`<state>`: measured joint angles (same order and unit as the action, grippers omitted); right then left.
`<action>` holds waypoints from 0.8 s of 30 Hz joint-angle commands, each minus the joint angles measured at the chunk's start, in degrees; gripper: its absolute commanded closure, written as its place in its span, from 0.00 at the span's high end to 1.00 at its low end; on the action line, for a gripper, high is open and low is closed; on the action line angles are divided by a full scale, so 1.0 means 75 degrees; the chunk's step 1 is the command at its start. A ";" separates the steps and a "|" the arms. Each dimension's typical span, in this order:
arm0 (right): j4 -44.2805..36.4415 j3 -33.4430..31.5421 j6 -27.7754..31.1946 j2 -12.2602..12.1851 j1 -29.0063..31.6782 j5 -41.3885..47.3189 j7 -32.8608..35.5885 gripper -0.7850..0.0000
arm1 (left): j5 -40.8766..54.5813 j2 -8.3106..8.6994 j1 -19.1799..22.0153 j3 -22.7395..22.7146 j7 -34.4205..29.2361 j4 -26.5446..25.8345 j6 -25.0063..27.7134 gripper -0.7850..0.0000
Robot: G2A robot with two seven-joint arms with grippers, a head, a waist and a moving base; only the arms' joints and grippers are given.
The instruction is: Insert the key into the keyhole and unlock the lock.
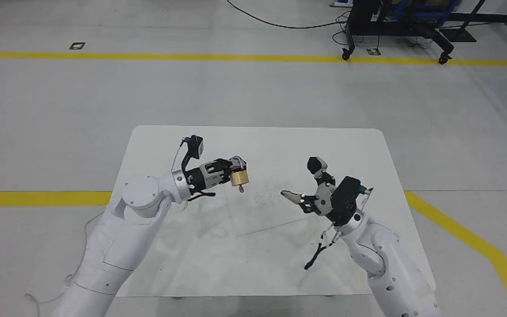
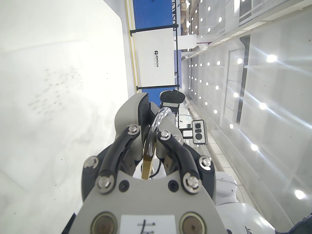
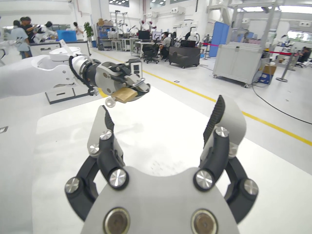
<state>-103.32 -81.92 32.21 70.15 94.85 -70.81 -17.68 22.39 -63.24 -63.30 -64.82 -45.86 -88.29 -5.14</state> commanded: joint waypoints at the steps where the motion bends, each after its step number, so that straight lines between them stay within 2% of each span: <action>1: -0.0003 -0.0516 0.0118 -0.0051 0.0443 0.0092 -0.0467 1.00 | -0.0324 -0.0002 0.0091 0.0103 -0.0011 -0.0002 -0.0079 0.00; 4: -0.0003 -0.0516 0.0118 -0.0051 0.0443 0.0092 -0.0467 1.00 | -0.0782 0.0000 0.0214 0.0246 -0.0104 -0.0156 -0.0128 0.00; 13: -0.0003 -0.0516 0.0118 -0.0051 0.0443 0.0092 -0.0467 1.00 | -0.0763 0.0006 0.0224 0.0218 -0.0142 -0.0212 -0.0222 0.00; 15: -0.0003 -0.0516 0.0118 -0.0051 0.0443 0.0092 -0.0467 1.00 | -0.1223 0.0013 0.0206 0.0275 0.0163 -0.0219 -0.0291 0.00; 17: -0.0003 -0.0516 0.0118 -0.0051 0.0443 0.0092 -0.0467 1.00 | -0.1643 -0.0024 0.0207 0.0538 0.0461 -0.0281 -0.0411 0.00; 19: -0.0003 -0.0516 0.0118 -0.0051 0.0443 0.0092 -0.0467 1.00 | -0.2242 -0.0096 0.0455 0.0942 0.0722 -0.0104 -0.0675 0.00; 24: -0.0003 -0.0516 0.0118 -0.0051 0.0443 0.0092 -0.0467 1.00 | -0.2857 -0.0482 0.1305 0.2237 0.1104 0.0765 -0.1301 0.00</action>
<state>-103.34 -85.79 33.10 69.77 98.17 -70.12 -21.19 1.59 -66.06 -55.31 -50.73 -38.22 -84.56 -13.99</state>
